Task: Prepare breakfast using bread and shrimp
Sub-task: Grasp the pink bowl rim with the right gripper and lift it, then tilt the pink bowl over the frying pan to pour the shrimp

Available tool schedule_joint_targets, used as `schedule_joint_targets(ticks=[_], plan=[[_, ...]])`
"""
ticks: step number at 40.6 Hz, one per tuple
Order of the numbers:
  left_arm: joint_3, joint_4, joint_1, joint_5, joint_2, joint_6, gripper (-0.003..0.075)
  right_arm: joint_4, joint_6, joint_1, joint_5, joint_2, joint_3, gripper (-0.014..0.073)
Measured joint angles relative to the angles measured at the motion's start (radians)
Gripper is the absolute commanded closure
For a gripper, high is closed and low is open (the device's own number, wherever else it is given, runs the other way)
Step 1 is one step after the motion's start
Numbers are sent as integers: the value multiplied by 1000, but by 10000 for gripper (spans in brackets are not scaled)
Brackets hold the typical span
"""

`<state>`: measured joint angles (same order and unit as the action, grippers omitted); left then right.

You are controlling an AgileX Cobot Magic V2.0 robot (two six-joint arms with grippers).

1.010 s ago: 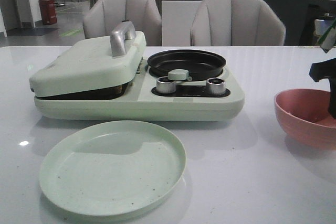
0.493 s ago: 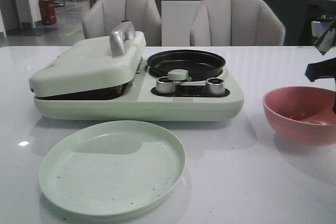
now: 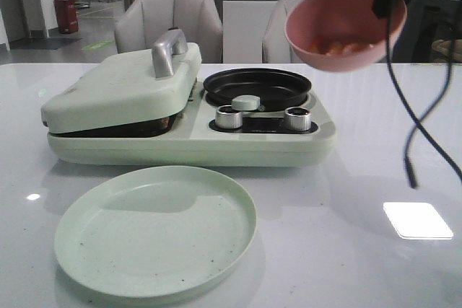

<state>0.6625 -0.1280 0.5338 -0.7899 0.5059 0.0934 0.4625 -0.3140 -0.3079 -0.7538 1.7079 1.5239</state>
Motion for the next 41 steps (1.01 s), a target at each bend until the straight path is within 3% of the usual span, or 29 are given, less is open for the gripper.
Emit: schedule_joint_targets(ticks=[8, 15, 34, 41], plan=[[0, 0, 0, 0, 0, 0, 619, 408, -215, -149, -72, 44, 144, 549], [0, 0, 0, 0, 0, 0, 619, 687, -274, -252, -166, 161, 247, 549], [0, 0, 0, 0, 0, -2, 619, 1193, -283, -387, -326, 418, 367, 549], [0, 0, 0, 0, 0, -2, 619, 1238, -283, -387, -336, 438, 397, 549]])
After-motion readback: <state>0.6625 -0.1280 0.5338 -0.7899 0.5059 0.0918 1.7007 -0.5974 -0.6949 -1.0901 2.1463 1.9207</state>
